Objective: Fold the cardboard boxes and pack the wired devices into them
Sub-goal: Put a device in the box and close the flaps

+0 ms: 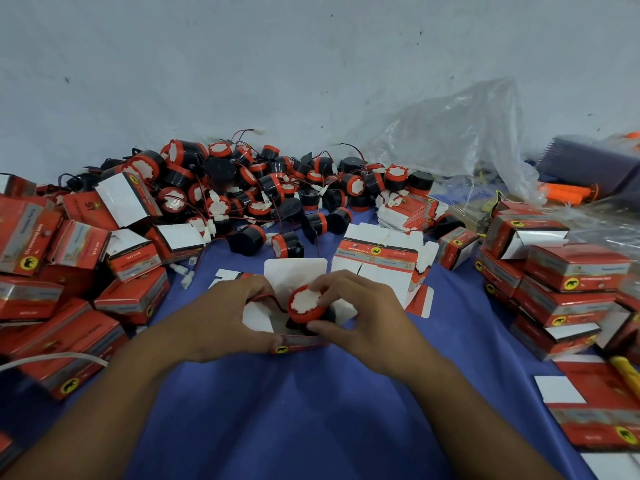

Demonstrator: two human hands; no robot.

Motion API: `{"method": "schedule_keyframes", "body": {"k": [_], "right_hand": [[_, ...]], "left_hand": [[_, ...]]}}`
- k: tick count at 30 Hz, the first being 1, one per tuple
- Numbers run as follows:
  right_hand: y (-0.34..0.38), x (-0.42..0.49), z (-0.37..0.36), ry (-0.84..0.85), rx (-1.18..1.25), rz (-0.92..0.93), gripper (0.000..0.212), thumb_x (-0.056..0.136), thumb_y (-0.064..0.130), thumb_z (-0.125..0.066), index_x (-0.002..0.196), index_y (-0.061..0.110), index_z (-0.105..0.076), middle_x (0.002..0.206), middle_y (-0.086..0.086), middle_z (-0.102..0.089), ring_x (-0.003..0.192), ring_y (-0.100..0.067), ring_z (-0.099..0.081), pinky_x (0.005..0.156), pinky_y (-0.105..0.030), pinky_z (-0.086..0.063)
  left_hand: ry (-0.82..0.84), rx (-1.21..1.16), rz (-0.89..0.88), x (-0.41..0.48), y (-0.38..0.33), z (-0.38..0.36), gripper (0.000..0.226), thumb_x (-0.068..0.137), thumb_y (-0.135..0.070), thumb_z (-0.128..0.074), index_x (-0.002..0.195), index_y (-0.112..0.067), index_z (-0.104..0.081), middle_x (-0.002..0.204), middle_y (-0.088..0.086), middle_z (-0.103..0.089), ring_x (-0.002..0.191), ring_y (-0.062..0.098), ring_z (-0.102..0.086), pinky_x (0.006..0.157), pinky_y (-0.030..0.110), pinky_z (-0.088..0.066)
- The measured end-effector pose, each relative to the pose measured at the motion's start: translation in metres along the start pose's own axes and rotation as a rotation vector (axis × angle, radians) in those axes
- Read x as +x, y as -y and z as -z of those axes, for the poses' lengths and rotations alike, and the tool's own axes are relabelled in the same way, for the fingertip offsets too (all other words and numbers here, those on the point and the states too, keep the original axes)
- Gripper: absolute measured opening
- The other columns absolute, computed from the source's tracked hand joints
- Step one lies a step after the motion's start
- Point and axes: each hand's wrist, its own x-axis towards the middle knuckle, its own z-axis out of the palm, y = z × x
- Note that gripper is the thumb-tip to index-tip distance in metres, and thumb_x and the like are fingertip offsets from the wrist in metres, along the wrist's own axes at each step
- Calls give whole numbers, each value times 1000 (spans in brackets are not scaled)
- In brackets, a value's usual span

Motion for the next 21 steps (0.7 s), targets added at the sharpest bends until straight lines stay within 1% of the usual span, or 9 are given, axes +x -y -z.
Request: {"method": "schedule_keyframes", "body": {"k": [3,7,8,11,14,16,18,20,21], "right_hand": [[-3,1,0,-47,83,-49,23,77,21,-86,89,19,-66,116,12,-66,109,-10,-63,89,-37,-55],[-2,2,0,-48,208,-123,24,75,30,-81,87,37,-62,124,19,-60,116,-11,-62,92,-35,-56],[-3,3,-1,-24,217,-139,25,75,27,-81,88,37,-61,124,19,-60,115,-11,-62,93,-35,-56],[-7,2,-7,89,129,-105,22,78,14,-80,90,20,-62,114,13,-64,107,-13,-62,90,-35,-54],[-3,3,-17,149,6,0,17,86,12,-73,101,15,-67,111,5,-63,98,-12,-60,85,-30,-53],[-1,3,-20,147,-52,32,15,88,12,-67,103,14,-69,112,4,-63,98,-12,-59,85,-29,-52],[-1,2,-20,148,-106,44,5,89,14,-65,93,12,-68,106,1,-65,95,-17,-58,85,-36,-50],[-2,0,-18,142,-151,50,13,91,17,-65,80,10,-66,98,-3,-68,91,-22,-57,86,-39,-45],[-2,-1,-17,139,-157,45,17,92,18,-65,77,9,-66,97,-4,-69,91,-23,-58,87,-39,-43]], "left_hand": [[15,-70,11,-2,3,1,44,70,-43,-84,107,-40,-60,108,-29,-58,102,-7,-55,80,14,-47],[51,-166,-23,-4,5,3,43,74,-36,-84,110,-40,-61,113,-31,-58,106,-5,-56,83,10,-46],[66,-173,-25,-4,5,3,43,74,-34,-84,110,-39,-62,113,-30,-59,106,-5,-57,84,10,-46],[130,-190,-23,-4,4,2,38,78,-32,-83,110,-39,-63,113,-31,-60,108,-7,-56,84,7,-45],[159,-34,-17,-6,0,11,36,84,-42,-75,115,-47,-58,112,-40,-55,106,-18,-50,81,4,-41],[158,159,32,-9,0,25,34,85,-53,-69,117,-49,-57,108,-36,-56,99,-15,-53,74,9,-42],[119,290,125,-15,-1,42,26,86,-51,-68,111,-49,-60,108,-31,-56,92,-8,-56,72,11,-40],[132,361,186,-20,-5,51,13,88,-41,-68,96,-47,-61,98,-25,-63,83,-4,-58,68,13,-40],[165,372,201,-21,-8,52,12,89,-36,-68,94,-45,-62,92,-22,-67,79,-3,-60,66,14,-42]]}}
